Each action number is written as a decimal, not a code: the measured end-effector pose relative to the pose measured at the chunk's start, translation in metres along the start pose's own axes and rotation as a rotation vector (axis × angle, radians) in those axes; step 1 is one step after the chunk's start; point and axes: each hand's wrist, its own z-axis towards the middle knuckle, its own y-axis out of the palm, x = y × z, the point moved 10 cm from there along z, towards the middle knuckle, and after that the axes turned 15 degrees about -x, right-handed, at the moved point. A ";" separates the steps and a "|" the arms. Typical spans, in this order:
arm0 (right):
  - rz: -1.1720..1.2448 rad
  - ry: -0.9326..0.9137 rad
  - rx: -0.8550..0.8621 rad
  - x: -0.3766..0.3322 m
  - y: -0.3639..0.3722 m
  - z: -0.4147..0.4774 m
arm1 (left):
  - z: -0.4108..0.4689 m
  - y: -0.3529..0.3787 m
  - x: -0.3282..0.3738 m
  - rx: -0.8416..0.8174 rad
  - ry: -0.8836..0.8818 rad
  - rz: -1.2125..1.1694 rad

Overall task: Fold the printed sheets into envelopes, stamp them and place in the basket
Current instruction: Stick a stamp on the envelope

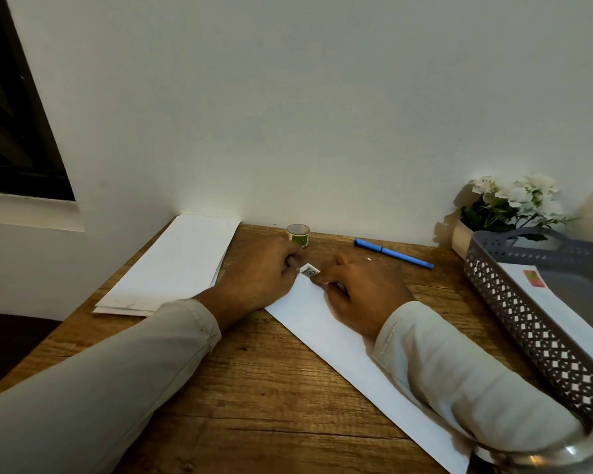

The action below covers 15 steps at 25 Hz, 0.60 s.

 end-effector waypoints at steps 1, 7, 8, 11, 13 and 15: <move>-0.013 -0.005 -0.008 -0.002 0.001 0.001 | 0.000 0.000 -0.001 0.009 -0.001 -0.002; -0.037 -0.019 -0.048 -0.007 0.006 0.007 | 0.001 0.003 -0.008 0.012 -0.019 -0.050; -0.018 -0.025 -0.036 -0.006 0.005 0.005 | 0.001 0.003 -0.009 0.011 -0.022 -0.061; 0.031 -0.022 0.019 0.003 -0.001 0.002 | 0.002 0.003 -0.010 -0.002 -0.031 -0.079; 0.029 -0.015 0.012 0.003 -0.001 0.002 | 0.003 0.005 -0.011 -0.011 -0.033 -0.087; -0.007 -0.014 -0.024 -0.002 0.003 0.004 | 0.004 0.006 -0.014 -0.018 -0.037 -0.096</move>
